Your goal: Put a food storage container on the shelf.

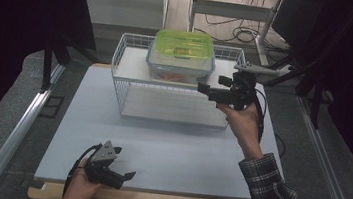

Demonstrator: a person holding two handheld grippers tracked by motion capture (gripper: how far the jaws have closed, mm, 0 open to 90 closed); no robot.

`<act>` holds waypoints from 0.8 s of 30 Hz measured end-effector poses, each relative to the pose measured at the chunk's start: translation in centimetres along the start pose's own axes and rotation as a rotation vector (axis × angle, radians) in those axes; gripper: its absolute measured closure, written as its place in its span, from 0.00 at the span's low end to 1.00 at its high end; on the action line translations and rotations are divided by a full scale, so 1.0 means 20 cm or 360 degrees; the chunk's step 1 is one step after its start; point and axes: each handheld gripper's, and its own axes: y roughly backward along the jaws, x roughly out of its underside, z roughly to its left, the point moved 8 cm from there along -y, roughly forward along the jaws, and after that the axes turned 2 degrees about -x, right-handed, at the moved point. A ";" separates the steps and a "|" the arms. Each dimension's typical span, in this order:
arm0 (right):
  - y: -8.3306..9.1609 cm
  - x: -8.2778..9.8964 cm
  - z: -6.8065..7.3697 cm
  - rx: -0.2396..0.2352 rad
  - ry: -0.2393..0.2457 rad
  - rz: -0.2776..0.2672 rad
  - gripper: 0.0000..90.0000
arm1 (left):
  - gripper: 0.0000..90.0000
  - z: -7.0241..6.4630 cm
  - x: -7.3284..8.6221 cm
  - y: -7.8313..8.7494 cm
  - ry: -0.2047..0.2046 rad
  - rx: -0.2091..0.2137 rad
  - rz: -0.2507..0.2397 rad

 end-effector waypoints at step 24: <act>0.00 0.38 0.02 -0.0004 0.0164 0.0121 0.04 | 0.04 0.00 0.00 0.00 -0.0006 0.0000 0.0007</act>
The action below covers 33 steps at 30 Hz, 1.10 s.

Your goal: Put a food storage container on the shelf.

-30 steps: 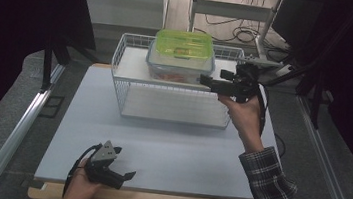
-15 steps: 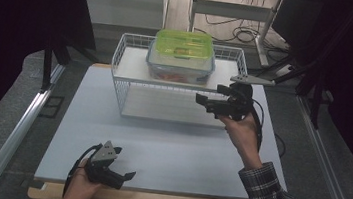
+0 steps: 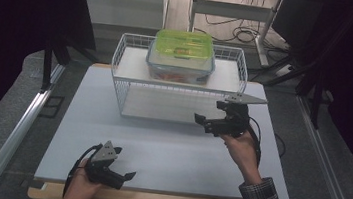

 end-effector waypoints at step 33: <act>0.01 0.29 0.02 0.0077 0.0069 0.0093 0.01 | 0.04 0.00 0.00 0.00 -0.0002 0.0005 0.0006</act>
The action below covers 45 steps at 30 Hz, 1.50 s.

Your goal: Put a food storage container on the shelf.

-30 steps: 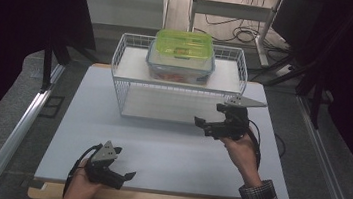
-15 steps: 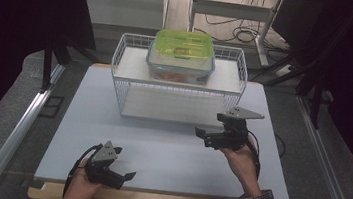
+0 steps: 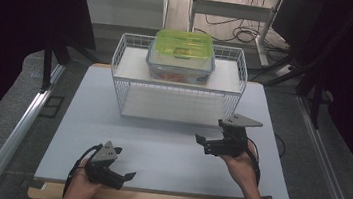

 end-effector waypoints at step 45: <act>0.09 0.22 0.02 0.0088 -0.0002 0.0065 0.00 | 0.04 -0.01 0.00 0.00 -0.0003 0.0008 0.0005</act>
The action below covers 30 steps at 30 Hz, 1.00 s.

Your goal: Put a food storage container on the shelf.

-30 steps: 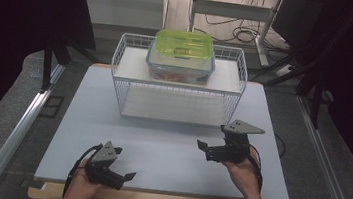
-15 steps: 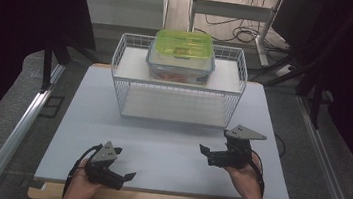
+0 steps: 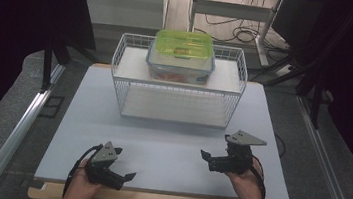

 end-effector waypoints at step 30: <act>0.08 0.15 -0.08 0.0082 -0.0045 0.0028 0.00 | 0.03 -0.01 0.00 0.00 0.0003 0.0029 -0.0011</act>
